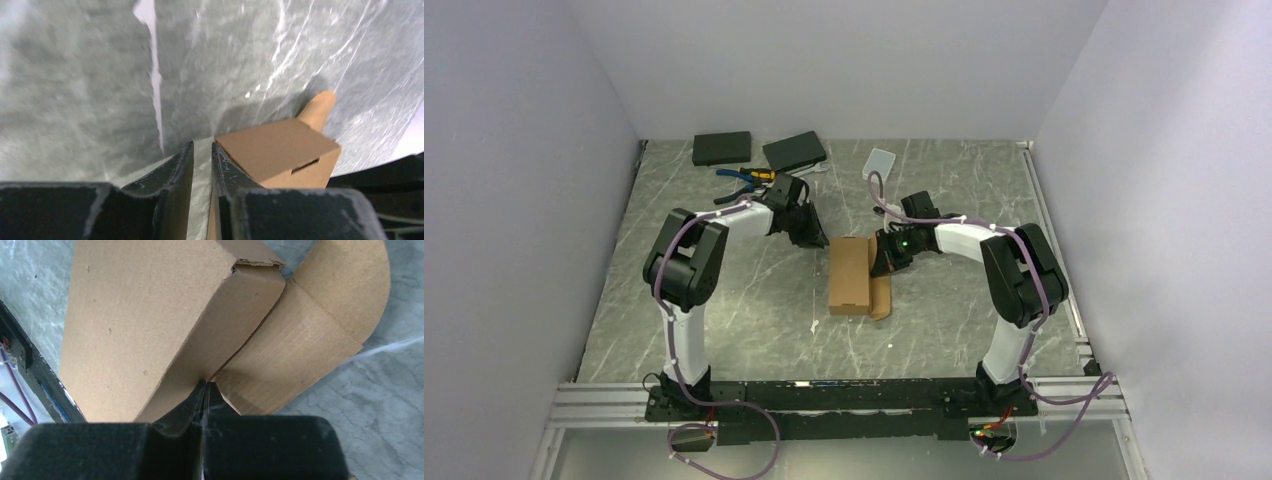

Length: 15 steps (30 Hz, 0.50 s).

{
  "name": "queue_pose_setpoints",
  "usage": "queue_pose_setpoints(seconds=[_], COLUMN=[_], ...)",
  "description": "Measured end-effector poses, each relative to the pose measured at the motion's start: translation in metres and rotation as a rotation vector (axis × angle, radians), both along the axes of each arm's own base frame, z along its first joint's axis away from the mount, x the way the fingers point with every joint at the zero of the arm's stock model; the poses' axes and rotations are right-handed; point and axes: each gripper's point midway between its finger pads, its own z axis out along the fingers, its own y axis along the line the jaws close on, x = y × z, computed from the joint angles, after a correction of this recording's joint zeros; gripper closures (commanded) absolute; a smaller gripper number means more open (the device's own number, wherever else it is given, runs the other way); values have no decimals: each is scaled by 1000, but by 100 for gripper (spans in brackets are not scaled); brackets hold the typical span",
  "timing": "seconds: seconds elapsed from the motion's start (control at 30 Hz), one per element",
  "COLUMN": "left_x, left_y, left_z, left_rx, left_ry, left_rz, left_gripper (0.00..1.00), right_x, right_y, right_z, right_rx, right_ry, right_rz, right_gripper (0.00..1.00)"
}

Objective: Fold the paper box

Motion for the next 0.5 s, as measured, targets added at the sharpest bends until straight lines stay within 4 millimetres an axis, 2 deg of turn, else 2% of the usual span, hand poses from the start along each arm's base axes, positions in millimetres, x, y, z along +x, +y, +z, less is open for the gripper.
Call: queue_pose_setpoints(seconds=[0.13,0.23,0.3,0.4,0.5], left_x=[20,30,32,23,9], left_y=[9,20,31,50,66], left_z=[5,8,10,20,48], left_rx=[-2,2,15,34,37], left_ry=[-16,-31,-43,-69,-138], left_rz=[24,40,55,72,73], left_gripper=[74,73,66,52,27], right_x=[4,13,20,28,26], right_y=[0,-11,-19,-28,-28], right_z=[4,11,23,49,83], right_rx=[9,11,6,8,30], right_ry=[-6,-33,-83,-197,-342], right_rz=[-4,-30,-37,-17,67], right_gripper=[98,98,98,98,93])
